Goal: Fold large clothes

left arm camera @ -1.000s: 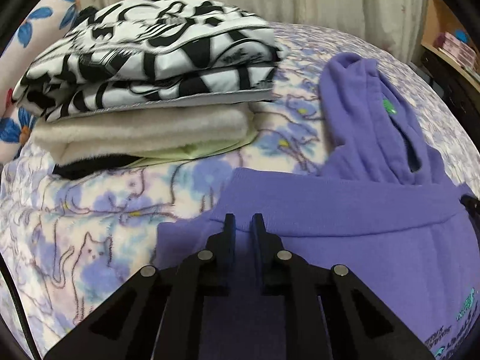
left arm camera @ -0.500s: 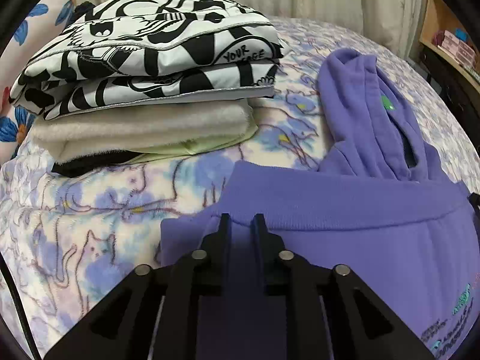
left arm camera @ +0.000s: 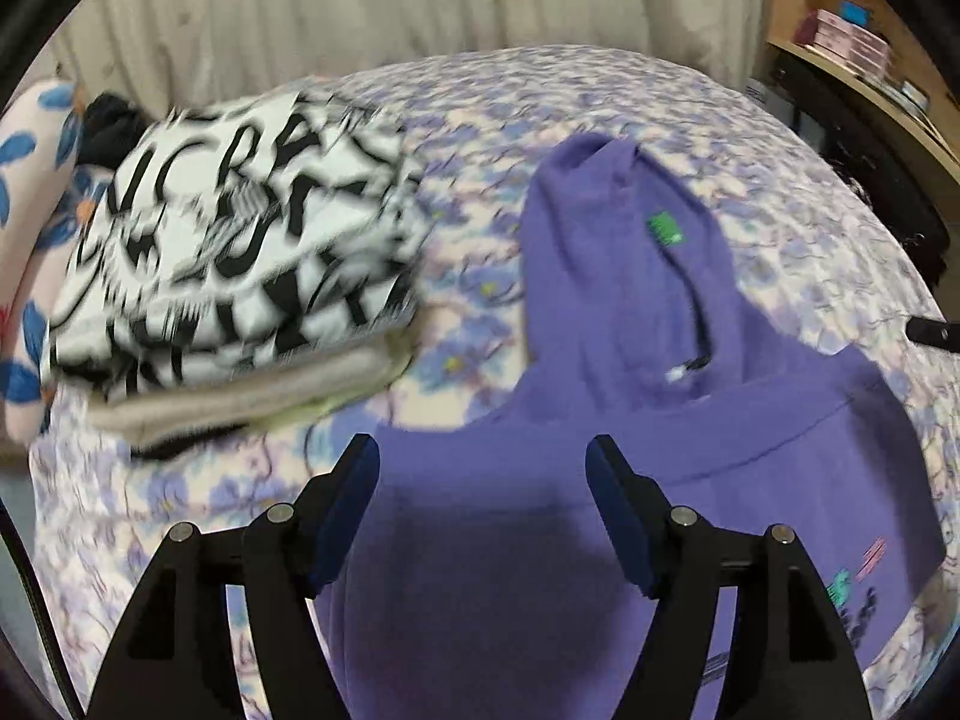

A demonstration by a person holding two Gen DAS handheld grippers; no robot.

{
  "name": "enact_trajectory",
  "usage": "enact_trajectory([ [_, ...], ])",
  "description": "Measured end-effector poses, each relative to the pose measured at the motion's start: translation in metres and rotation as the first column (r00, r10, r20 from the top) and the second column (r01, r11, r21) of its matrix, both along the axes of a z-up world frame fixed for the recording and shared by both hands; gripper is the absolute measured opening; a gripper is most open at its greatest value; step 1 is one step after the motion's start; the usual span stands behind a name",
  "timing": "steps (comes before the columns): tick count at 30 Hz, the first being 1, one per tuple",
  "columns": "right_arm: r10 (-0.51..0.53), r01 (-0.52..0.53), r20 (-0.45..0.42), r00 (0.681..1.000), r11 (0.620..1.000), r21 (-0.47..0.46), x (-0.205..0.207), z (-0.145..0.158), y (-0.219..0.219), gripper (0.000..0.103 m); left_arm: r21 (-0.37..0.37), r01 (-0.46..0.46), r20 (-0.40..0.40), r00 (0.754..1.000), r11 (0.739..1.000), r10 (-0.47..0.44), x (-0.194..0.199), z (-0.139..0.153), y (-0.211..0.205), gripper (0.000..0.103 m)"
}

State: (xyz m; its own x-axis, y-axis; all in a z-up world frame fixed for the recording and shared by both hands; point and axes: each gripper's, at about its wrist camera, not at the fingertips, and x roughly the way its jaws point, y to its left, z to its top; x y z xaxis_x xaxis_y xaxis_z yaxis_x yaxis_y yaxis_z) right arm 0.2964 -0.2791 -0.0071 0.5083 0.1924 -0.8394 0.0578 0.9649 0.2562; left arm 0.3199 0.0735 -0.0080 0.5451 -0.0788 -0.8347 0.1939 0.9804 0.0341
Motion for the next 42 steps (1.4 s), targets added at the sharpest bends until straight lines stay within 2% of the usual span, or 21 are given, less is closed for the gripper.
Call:
enact_trajectory([
  [2,0.011,-0.011,0.018,1.000,1.000,0.002,0.009,0.014,0.006,0.030,-0.008,0.016,-0.003,1.000,1.000,-0.016,0.012,0.013,-0.009,0.071],
  [5,0.021,-0.022,0.049,0.999,1.000,0.007,0.027,0.033,0.014,0.031,-0.014,0.028,-0.004,1.000,1.000,-0.028,0.029,0.028,-0.022,0.078],
  [7,0.023,-0.023,0.071,0.997,1.000,0.003,0.039,0.041,0.020,0.035,0.002,0.035,0.005,0.999,0.999,-0.035,0.041,0.033,-0.031,0.080],
  [9,0.025,-0.025,0.088,0.996,1.000,-0.002,0.054,0.044,0.025,0.046,0.030,0.048,0.006,0.999,0.998,-0.048,0.059,0.036,-0.043,0.084],
  [12,0.041,-0.041,0.085,0.996,0.999,-0.004,0.080,0.039,0.034,0.051,0.028,0.044,-0.013,0.999,0.999,-0.044,0.087,0.029,-0.055,0.084],
  [15,0.034,-0.035,0.054,0.998,0.999,0.018,0.109,0.018,0.039,0.051,0.021,0.035,-0.040,0.999,0.999,-0.034,0.116,0.008,-0.064,0.084],
  [24,-0.005,0.010,-0.069,0.998,0.997,0.079,0.184,-0.071,0.035,0.051,0.024,0.009,-0.109,0.994,1.000,-0.006,0.186,-0.070,-0.077,0.084],
  [27,-0.025,0.036,-0.099,0.995,0.994,0.103,0.203,-0.096,0.029,0.051,0.055,0.006,-0.097,0.995,0.998,-0.001,0.198,-0.084,-0.076,0.084],
  [31,-0.032,0.046,-0.098,0.995,0.988,0.144,0.219,-0.115,0.025,0.051,0.041,0.022,-0.108,0.994,0.999,-0.018,0.212,-0.100,-0.074,0.083],
  [32,-0.033,0.046,-0.090,0.995,0.987,0.151,0.223,-0.119,0.026,0.051,0.033,0.023,-0.110,0.994,0.999,-0.019,0.215,-0.103,-0.074,0.081],
  [34,-0.031,0.041,-0.062,0.998,0.985,0.166,0.228,-0.122,0.026,0.051,-0.006,0.029,-0.125,0.992,1.000,-0.030,0.219,-0.108,-0.072,0.061],
  [36,-0.028,0.035,-0.044,0.999,0.985,0.168,0.231,-0.122,0.027,0.047,-0.096,0.025,-0.158,0.987,0.995,-0.040,0.222,-0.112,-0.071,0.013],
  [37,-0.011,0.018,-0.041,0.999,0.984,0.177,0.233,-0.122,0.028,0.041,-0.099,0.022,-0.157,0.987,0.995,-0.037,0.222,-0.112,-0.072,0.007],
  [38,0.011,-0.003,-0.041,0.999,0.983,0.185,0.234,-0.122,0.030,0.013,-0.067,0.025,-0.137,0.990,0.997,-0.034,0.220,-0.110,-0.077,0.005],
  [39,0.017,-0.009,-0.044,0.999,0.984,0.178,0.235,-0.121,0.031,0.004,-0.048,0.033,-0.126,0.991,0.998,-0.039,0.218,-0.108,-0.080,0.004],
  [42,0.026,-0.028,0.017,1.000,0.992,0.121,0.222,-0.102,0.034,0.004,0.007,0.019,-0.079,0.997,1.000,-0.019,0.205,-0.093,-0.080,0.003],
])
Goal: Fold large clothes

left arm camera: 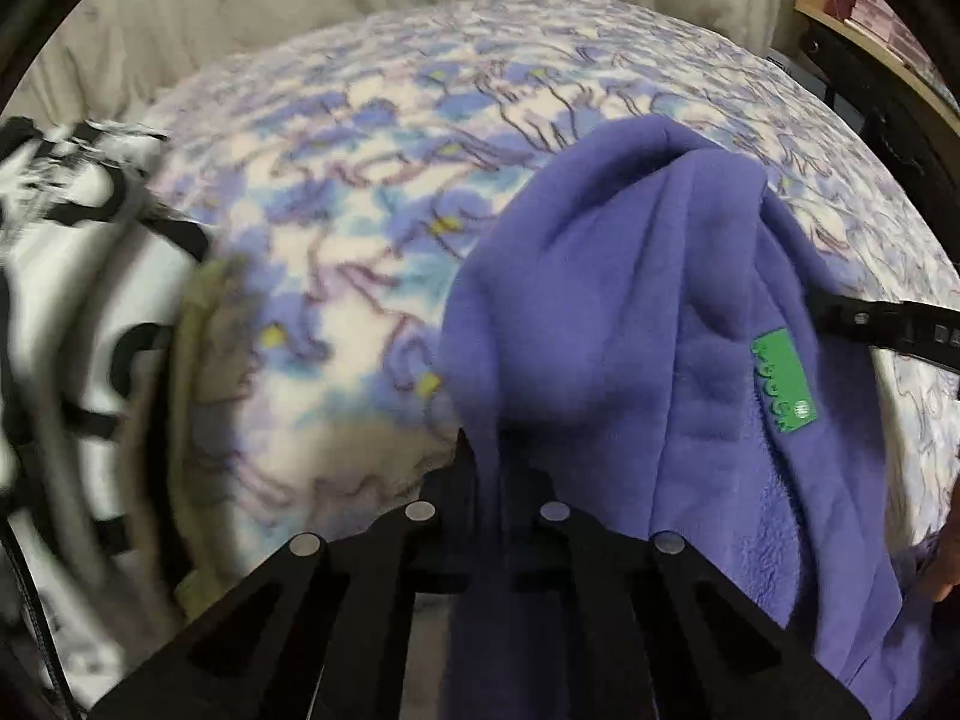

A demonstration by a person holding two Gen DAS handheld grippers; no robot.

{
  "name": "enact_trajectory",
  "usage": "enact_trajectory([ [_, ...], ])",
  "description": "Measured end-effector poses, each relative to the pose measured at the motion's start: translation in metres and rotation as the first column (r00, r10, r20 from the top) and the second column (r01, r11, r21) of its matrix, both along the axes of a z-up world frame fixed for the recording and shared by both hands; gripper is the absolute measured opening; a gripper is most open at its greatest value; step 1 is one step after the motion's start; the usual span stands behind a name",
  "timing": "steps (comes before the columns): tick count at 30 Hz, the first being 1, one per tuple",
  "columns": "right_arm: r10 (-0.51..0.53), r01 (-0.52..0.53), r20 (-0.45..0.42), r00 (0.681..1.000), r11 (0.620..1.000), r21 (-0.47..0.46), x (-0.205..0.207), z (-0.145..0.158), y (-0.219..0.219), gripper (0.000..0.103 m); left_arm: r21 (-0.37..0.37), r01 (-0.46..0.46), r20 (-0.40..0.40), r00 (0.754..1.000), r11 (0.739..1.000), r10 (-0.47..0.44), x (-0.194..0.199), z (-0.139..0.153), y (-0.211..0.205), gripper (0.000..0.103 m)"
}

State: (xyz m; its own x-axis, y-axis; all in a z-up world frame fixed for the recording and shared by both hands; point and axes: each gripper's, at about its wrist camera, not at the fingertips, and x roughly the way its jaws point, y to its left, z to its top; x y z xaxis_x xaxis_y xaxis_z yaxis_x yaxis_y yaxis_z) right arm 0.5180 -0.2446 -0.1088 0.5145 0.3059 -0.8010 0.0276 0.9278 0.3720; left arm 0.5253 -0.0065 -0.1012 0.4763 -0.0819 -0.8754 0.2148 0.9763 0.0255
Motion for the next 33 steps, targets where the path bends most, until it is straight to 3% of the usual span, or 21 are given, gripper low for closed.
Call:
enact_trajectory([
  [5,-0.014,0.012,0.090,0.996,1.000,0.020,-0.038,0.043,-0.014,0.004,-0.012,-0.048,0.071,0.996,0.999,0.049,-0.029,0.047,0.026,0.003],
  [9,0.026,-0.033,0.189,0.982,0.999,0.035,-0.086,0.090,-0.016,0.004,-0.020,-0.031,0.128,0.991,0.999,0.033,-0.066,0.089,0.041,0.003],
  [13,0.081,-0.085,0.296,0.952,0.996,0.001,-0.143,0.133,-0.002,0.004,-0.042,-0.008,0.175,0.985,0.999,0.016,-0.117,0.125,0.055,0.003],
  [18,0.146,-0.141,0.377,0.915,0.989,-0.040,-0.223,0.156,0.007,0.004,-0.098,0.026,0.190,0.982,0.995,-0.007,-0.197,0.147,0.079,0.003],
  [22,0.174,-0.164,0.389,0.905,0.985,-0.059,-0.279,0.146,0.001,0.004,-0.118,0.051,0.173,0.985,0.992,-0.030,-0.251,0.137,0.092,0.003],
  [26,0.194,-0.167,0.366,0.910,0.980,-0.104,-0.333,0.114,-0.002,0.005,-0.141,0.060,0.138,0.990,0.988,-0.040,-0.305,0.109,0.098,0.003],
  [33,0.152,-0.128,0.183,0.971,0.983,-0.135,-0.394,0.033,-0.009,0.009,-0.146,0.042,0.069,0.997,0.988,-0.032,-0.359,0.060,0.097,0.005],
])
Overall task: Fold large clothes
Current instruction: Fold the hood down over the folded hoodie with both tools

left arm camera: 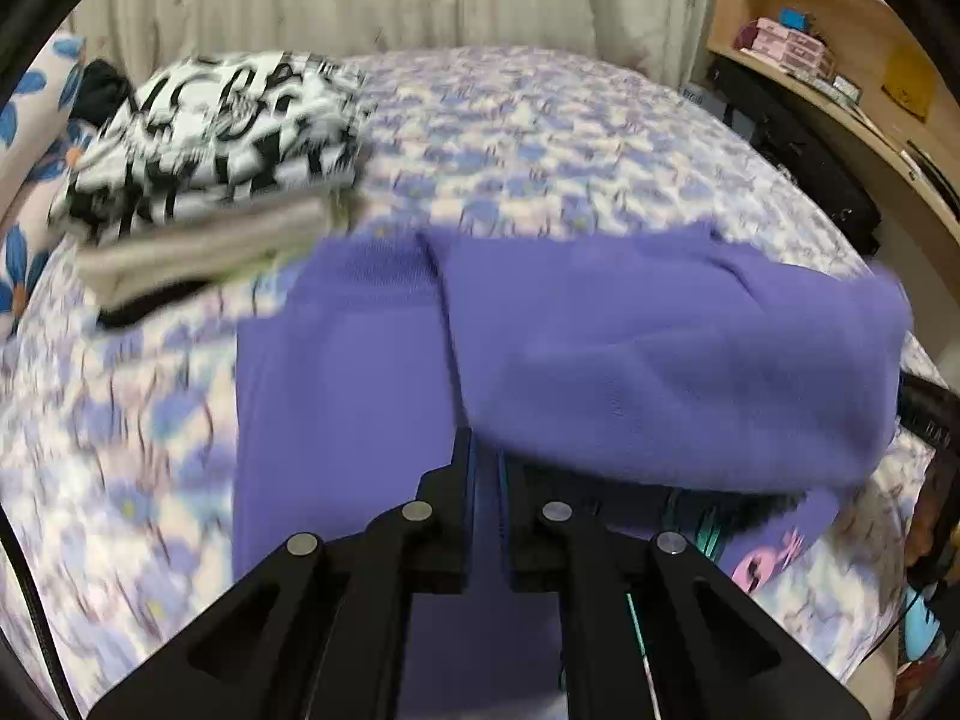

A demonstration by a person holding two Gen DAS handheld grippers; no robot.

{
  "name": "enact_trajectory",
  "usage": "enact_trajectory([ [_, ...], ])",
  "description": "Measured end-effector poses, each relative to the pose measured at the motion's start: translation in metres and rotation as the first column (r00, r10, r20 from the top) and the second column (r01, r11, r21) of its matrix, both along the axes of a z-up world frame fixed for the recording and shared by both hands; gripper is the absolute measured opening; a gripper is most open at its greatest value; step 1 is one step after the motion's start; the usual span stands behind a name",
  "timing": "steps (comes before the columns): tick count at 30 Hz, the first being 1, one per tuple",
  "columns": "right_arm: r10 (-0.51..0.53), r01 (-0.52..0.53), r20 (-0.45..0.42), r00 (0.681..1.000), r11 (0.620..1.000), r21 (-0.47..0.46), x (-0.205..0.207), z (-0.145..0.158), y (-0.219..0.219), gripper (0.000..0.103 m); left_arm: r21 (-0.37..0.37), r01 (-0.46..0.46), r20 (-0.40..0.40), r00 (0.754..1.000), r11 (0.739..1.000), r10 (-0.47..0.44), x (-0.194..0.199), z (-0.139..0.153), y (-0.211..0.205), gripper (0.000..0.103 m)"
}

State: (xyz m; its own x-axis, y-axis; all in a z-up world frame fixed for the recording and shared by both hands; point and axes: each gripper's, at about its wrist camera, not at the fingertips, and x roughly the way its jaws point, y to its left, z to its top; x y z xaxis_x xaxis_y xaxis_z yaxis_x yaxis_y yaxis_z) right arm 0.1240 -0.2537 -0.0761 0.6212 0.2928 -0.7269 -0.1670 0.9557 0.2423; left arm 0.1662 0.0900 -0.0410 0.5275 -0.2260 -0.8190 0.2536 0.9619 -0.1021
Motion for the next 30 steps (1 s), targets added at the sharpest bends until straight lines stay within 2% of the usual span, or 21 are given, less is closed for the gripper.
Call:
enact_trajectory([
  [4,-0.043,0.046,-0.103,0.994,0.998,0.033,-0.023,-0.026,-0.008,0.009,-0.030,-0.046,-0.062,0.997,0.999,0.044,-0.020,-0.023,0.014,0.014],
  [6,-0.057,0.065,-0.115,0.992,0.995,0.069,-0.034,-0.028,-0.011,0.009,-0.060,-0.064,-0.090,0.994,0.996,0.059,-0.032,-0.032,0.024,0.022],
  [8,-0.073,0.087,-0.129,0.989,0.991,0.105,-0.042,-0.026,-0.015,0.011,-0.097,-0.072,-0.094,0.994,0.993,0.063,-0.042,-0.034,0.031,0.025],
  [10,-0.079,0.099,-0.141,0.987,0.985,0.139,-0.047,-0.022,-0.017,0.018,-0.138,-0.072,-0.095,0.994,0.988,0.060,-0.052,-0.033,0.035,0.035],
  [11,-0.078,0.100,-0.141,0.987,0.982,0.158,-0.051,-0.019,-0.016,0.028,-0.176,-0.073,-0.093,0.994,0.982,0.058,-0.058,-0.031,0.037,0.046],
  [12,-0.076,0.100,-0.140,0.987,0.979,0.176,-0.054,-0.017,-0.016,0.037,-0.197,-0.073,-0.092,0.994,0.978,0.055,-0.060,-0.030,0.038,0.053],
  [13,-0.073,0.100,-0.138,0.988,0.976,0.194,-0.056,-0.015,-0.015,0.041,-0.235,-0.072,-0.090,0.995,0.969,0.052,-0.064,-0.027,0.039,0.055],
  [14,-0.066,0.095,-0.136,0.988,0.971,0.220,-0.058,-0.012,-0.013,0.045,-0.275,-0.070,-0.092,0.995,0.959,0.046,-0.066,-0.025,0.039,0.055],
  [16,-0.052,0.087,-0.141,0.989,0.963,0.253,-0.060,-0.009,-0.009,0.045,-0.348,-0.074,-0.106,0.994,0.935,0.039,-0.067,-0.022,0.039,0.056],
  [18,-0.032,0.074,-0.149,0.988,0.955,0.288,-0.059,-0.007,-0.003,0.046,-0.433,-0.093,-0.138,0.990,0.897,0.036,-0.064,-0.025,0.041,0.057],
  [20,-0.007,0.056,-0.151,0.988,0.945,0.323,-0.057,-0.007,0.003,0.046,-0.518,-0.118,-0.170,0.985,0.847,0.033,-0.058,-0.031,0.044,0.057],
  [26,0.002,0.060,-0.161,0.987,0.924,0.378,-0.045,-0.014,0.007,0.047,-0.642,-0.132,-0.193,0.981,0.755,0.007,-0.039,-0.047,0.036,0.057],
  [30,0.008,0.076,-0.176,0.984,0.882,0.465,-0.037,-0.025,0.001,0.048,-0.679,-0.098,-0.173,0.985,0.728,-0.028,-0.029,-0.051,0.023,0.060],
])
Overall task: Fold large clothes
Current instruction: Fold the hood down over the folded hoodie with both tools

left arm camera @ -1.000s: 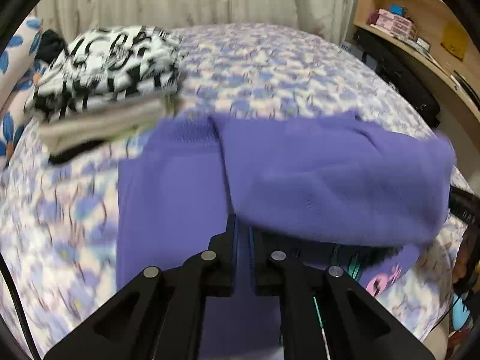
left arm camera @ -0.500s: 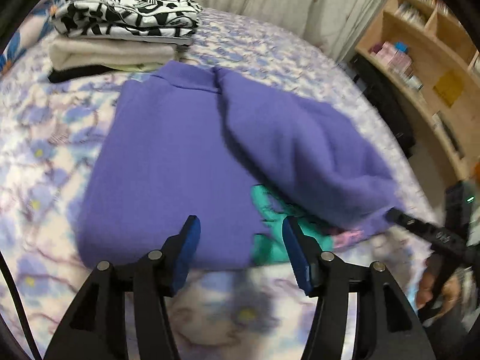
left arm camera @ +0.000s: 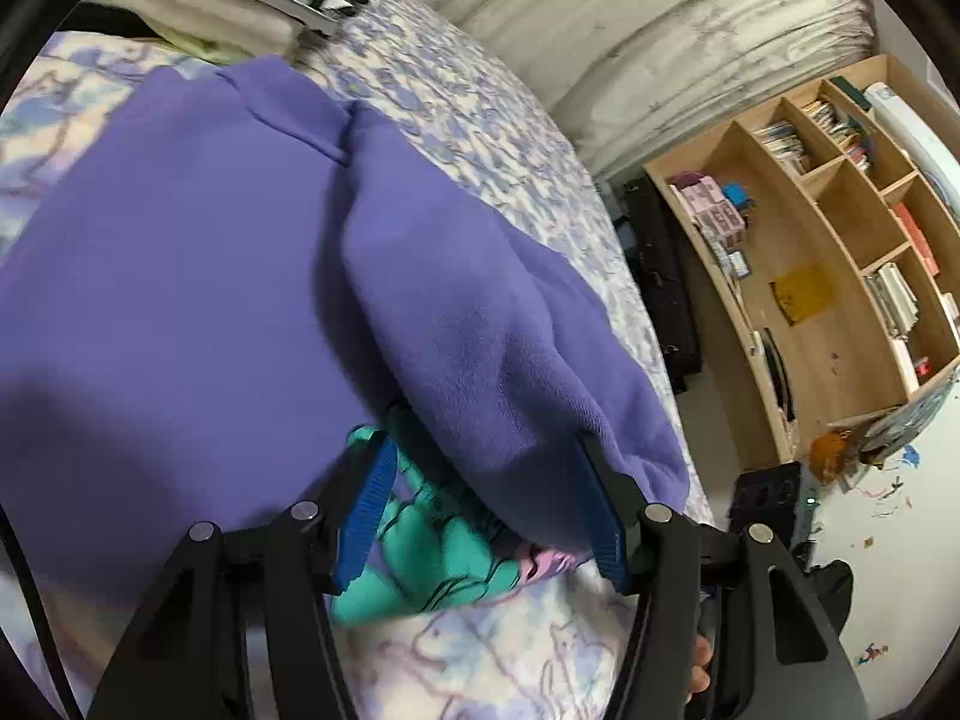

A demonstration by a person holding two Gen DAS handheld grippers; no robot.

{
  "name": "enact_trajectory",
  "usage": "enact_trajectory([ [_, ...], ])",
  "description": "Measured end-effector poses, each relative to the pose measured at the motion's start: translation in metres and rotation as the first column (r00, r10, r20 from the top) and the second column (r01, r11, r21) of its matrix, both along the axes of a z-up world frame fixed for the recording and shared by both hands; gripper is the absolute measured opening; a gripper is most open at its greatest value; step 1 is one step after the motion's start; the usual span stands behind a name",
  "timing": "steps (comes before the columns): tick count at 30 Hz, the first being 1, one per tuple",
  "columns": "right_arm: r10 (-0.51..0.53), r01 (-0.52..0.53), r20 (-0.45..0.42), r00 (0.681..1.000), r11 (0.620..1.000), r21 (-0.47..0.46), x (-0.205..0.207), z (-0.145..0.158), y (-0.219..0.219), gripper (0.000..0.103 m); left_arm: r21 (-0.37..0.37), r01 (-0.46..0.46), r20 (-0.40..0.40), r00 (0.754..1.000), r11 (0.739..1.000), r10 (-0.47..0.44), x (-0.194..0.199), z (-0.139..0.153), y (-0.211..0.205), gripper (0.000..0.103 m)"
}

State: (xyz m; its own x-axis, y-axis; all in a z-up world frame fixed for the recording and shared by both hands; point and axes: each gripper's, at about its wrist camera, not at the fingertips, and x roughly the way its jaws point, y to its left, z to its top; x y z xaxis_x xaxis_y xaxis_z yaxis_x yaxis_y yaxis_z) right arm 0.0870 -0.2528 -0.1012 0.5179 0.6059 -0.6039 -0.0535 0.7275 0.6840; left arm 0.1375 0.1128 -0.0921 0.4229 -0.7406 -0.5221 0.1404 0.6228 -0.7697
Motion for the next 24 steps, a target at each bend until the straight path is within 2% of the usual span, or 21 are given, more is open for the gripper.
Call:
enact_trajectory([
  [3,0.001,-0.001,0.000,1.000,0.998,0.059,0.006,-0.008,-0.001,0.050,-0.063,0.002,-0.018,1.000,0.998,-0.004,0.010,-0.009,-0.004,0.067],
  [7,0.003,-0.004,0.013,1.000,0.993,0.118,0.012,-0.013,0.001,0.050,-0.127,-0.019,-0.008,1.000,0.992,0.018,0.016,-0.013,-0.009,0.065],
  [8,0.002,-0.004,0.017,1.000,0.992,0.128,0.014,-0.013,0.001,0.050,-0.134,-0.021,0.000,1.000,0.991,0.021,0.016,-0.011,-0.011,0.061],
  [10,0.002,-0.005,0.022,1.000,0.989,0.147,0.017,-0.012,0.002,0.050,-0.133,-0.011,0.021,1.000,0.991,0.014,0.013,-0.006,-0.014,0.040],
  [11,0.002,-0.007,0.031,1.000,0.988,0.153,0.018,-0.010,0.004,0.050,-0.114,-0.007,0.030,0.999,0.993,0.011,0.013,-0.001,-0.017,0.026],
  [13,0.003,-0.010,0.053,0.999,0.990,0.138,0.019,-0.006,0.008,0.049,-0.040,-0.035,0.054,0.998,0.999,0.037,0.011,0.010,-0.020,0.014],
  [14,0.001,-0.008,0.067,0.998,0.994,0.113,0.019,-0.002,0.011,0.043,0.018,-0.043,0.061,0.997,0.999,0.042,0.011,0.017,-0.023,0.008],
  [15,0.007,-0.013,0.076,0.997,0.997,0.082,0.019,0.003,0.015,0.027,0.080,-0.055,0.065,0.997,0.995,0.050,0.010,0.024,-0.026,0.007],
  [19,0.001,-0.002,0.082,0.997,1.000,0.007,0.017,0.015,0.027,0.019,0.233,-0.086,0.065,0.995,0.969,0.072,0.007,0.039,-0.028,0.005],
  [21,-0.015,0.016,0.049,0.999,0.999,-0.028,0.016,0.012,0.030,0.019,0.308,-0.089,0.050,0.996,0.947,0.077,0.006,0.039,-0.029,0.005],
  [24,-0.037,0.034,-0.022,0.999,0.990,-0.140,0.016,-0.003,0.039,0.019,0.466,-0.058,-0.005,0.998,0.883,0.068,0.003,0.019,-0.033,0.005],
])
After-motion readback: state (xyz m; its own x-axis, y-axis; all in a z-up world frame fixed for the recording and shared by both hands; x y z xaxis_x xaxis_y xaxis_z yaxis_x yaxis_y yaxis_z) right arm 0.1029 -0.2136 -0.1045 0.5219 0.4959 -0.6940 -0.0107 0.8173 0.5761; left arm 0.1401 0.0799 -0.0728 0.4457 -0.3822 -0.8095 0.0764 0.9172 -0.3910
